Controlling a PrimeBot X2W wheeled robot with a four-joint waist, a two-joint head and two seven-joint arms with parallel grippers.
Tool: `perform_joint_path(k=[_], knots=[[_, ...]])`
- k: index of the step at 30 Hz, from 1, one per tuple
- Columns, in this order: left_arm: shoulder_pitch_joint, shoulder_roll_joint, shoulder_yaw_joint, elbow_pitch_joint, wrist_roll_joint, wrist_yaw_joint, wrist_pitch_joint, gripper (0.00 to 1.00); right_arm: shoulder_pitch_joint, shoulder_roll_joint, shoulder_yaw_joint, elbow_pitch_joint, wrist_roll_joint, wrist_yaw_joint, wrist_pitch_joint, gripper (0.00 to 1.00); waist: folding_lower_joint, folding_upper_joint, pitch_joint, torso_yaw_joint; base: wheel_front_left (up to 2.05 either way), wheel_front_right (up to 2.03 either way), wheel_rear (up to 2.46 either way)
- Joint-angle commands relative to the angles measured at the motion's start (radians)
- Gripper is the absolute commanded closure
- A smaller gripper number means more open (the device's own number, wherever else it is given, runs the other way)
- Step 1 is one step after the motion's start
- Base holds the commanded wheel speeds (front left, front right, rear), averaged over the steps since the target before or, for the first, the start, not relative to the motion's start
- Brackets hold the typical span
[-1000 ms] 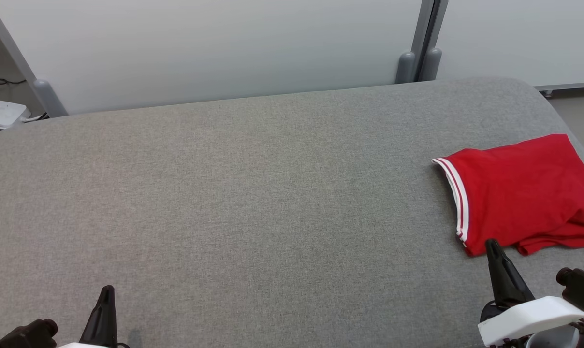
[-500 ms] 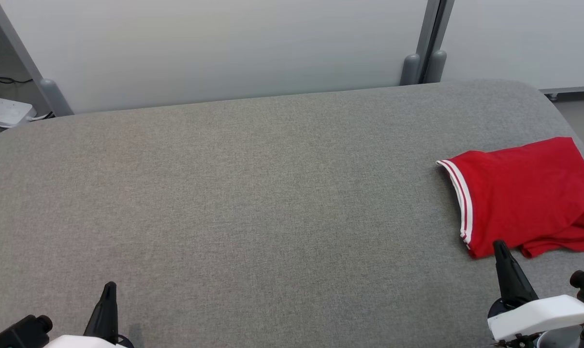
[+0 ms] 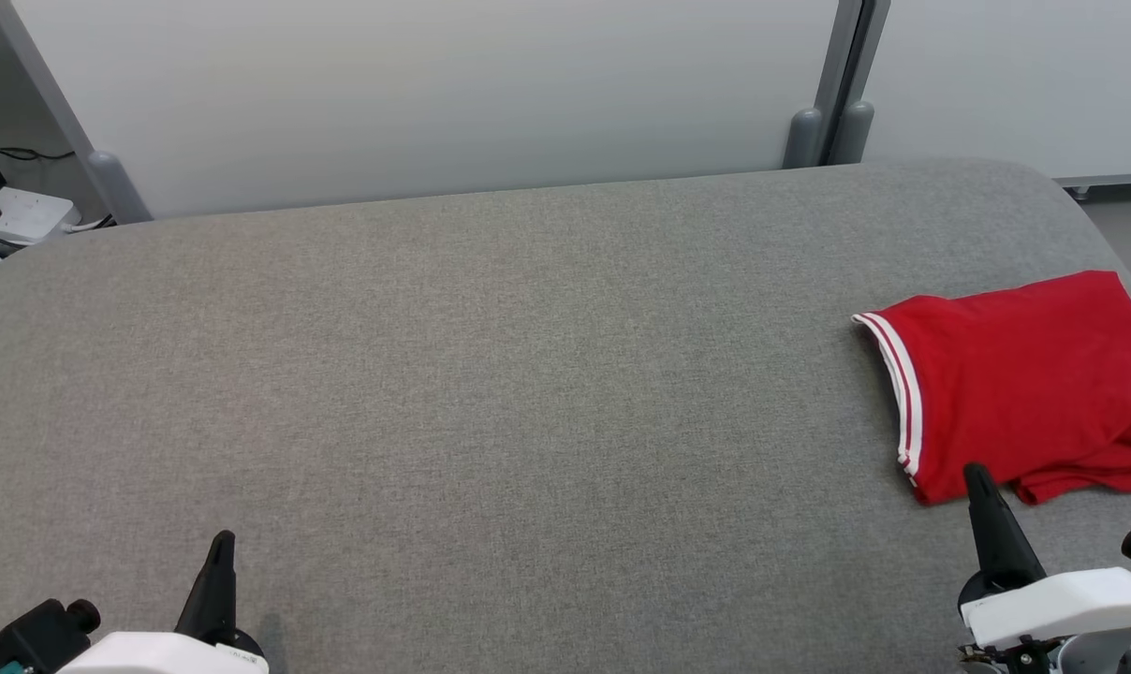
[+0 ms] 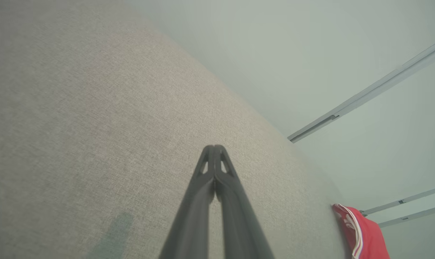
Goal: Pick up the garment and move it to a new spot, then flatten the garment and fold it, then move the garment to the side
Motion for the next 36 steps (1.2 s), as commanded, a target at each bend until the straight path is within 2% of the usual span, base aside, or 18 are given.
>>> perform_joint_path(k=[1, 36], knots=[[-0.056, 0.009, 0.035, -0.012, -0.026, -0.015, 0.006, 1.00, -0.042, -0.011, -0.002, -0.019, 0.038, 0.001, 0.009, 1.00, -0.0001, 0.0000, 0.000, 0.001, 0.00, 0.00, 0.00], [-0.129, -0.105, 0.145, 0.074, -0.281, -0.146, 0.101, 1.00, -0.059, -0.001, -0.044, 0.008, 0.411, 0.001, 0.074, 1.00, -0.0001, 0.0000, -0.008, 0.029, 0.00, 0.00, 0.00]])
